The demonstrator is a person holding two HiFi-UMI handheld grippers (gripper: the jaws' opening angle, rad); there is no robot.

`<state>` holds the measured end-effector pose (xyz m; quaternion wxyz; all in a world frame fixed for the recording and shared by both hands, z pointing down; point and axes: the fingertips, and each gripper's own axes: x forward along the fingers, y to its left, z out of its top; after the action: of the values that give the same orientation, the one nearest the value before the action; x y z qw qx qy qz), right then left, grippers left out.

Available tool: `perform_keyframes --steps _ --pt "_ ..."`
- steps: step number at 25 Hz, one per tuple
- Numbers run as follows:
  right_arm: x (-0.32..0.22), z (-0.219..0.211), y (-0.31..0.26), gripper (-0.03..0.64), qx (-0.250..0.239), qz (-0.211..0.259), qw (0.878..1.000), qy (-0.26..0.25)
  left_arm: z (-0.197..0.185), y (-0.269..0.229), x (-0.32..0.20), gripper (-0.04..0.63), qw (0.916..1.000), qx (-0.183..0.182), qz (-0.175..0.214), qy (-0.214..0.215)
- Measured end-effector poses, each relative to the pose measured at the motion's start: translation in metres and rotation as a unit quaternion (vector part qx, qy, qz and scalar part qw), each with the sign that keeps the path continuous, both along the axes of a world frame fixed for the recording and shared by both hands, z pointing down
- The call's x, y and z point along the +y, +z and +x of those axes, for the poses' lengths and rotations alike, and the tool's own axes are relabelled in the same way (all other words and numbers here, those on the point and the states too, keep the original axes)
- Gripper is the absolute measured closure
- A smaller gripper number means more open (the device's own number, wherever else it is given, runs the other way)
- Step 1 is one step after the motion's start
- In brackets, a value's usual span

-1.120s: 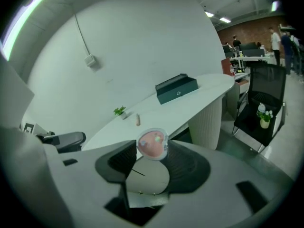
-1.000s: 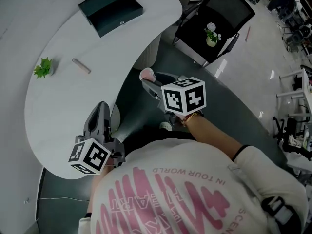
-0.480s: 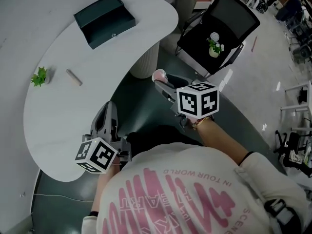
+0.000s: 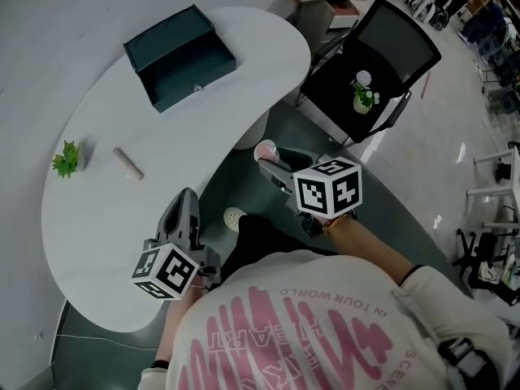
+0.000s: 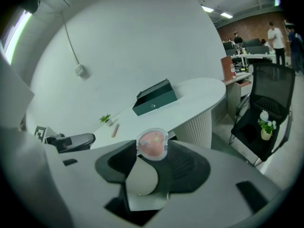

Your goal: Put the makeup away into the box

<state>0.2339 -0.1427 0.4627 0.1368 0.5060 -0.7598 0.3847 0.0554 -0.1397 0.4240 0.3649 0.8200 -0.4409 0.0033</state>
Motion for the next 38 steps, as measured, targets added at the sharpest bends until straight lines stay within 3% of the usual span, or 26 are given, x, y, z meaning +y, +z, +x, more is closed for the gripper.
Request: perform_keyframes --steps 8,17,24,27,33,38 --pt "-0.081 -0.029 0.006 0.413 0.008 -0.006 0.999 -0.054 -0.018 0.004 -0.069 0.594 0.9996 -0.002 -0.004 -0.028" --pt "-0.155 -0.051 -0.006 0.411 0.009 0.006 0.997 -0.071 -0.051 -0.008 -0.128 0.594 0.9979 0.000 0.015 -0.063" --pt "-0.207 -0.054 -0.022 0.411 0.016 0.032 0.997 -0.069 -0.077 -0.019 -0.148 0.594 0.9947 0.004 0.036 -0.096" --pt "-0.223 -0.059 -0.024 0.411 0.027 0.029 0.995 -0.092 -0.085 -0.016 -0.150 0.594 0.9929 0.003 0.034 -0.114" --pt "-0.254 -0.071 -0.016 0.410 0.050 -0.012 0.982 -0.183 -0.110 -0.023 -0.145 0.594 0.9830 -0.005 0.041 -0.179" --pt "-0.280 -0.083 -0.005 0.410 0.068 -0.056 0.964 -0.251 -0.133 -0.030 -0.126 0.594 0.9623 -0.007 0.038 -0.269"
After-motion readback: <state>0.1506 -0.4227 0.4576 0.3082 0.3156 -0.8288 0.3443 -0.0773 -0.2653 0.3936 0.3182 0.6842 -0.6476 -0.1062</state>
